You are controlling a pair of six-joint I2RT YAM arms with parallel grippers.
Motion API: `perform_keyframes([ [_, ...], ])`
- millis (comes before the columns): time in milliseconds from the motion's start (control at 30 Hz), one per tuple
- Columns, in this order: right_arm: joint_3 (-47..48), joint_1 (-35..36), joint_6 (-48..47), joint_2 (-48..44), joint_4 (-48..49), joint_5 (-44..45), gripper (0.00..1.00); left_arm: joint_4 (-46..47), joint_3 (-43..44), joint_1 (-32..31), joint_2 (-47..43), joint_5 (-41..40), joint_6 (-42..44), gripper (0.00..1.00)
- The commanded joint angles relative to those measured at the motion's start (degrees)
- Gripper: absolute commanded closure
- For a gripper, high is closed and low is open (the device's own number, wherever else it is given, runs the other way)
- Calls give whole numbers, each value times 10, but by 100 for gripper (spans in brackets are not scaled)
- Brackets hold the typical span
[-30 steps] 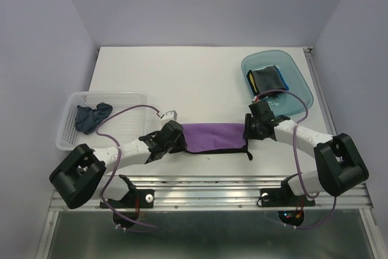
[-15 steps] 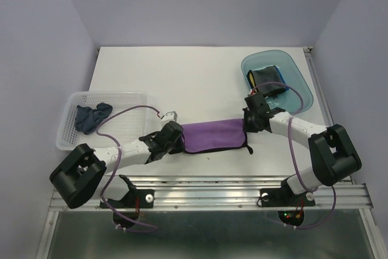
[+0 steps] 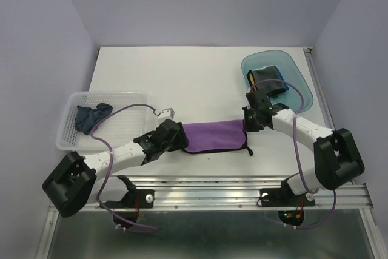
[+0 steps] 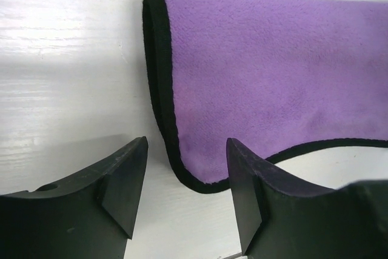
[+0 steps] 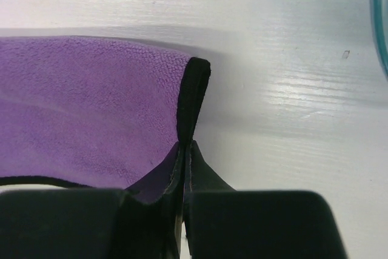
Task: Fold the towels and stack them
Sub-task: Fold the towel
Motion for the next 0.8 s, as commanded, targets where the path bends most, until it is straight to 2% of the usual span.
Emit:
perform_keyframes([
  [0, 55, 3, -16, -27, -40, -24, 99, 12, 15, 22, -2, -16, 11, 35],
  [167, 73, 4, -19, -29, -50, -72, 99, 40, 18, 42, 31, 2, 23, 42],
  [367, 117, 20, -7, -25, -62, -137, 99, 76, 16, 44, 59, 24, 29, 68],
  [500, 138, 54, 19, -24, -51, -195, 99, 89, 14, 44, 67, 35, 29, 85],
  [767, 149, 118, 90, 4, 52, -253, 99, 113, 3, 44, 74, 49, 28, 93],
])
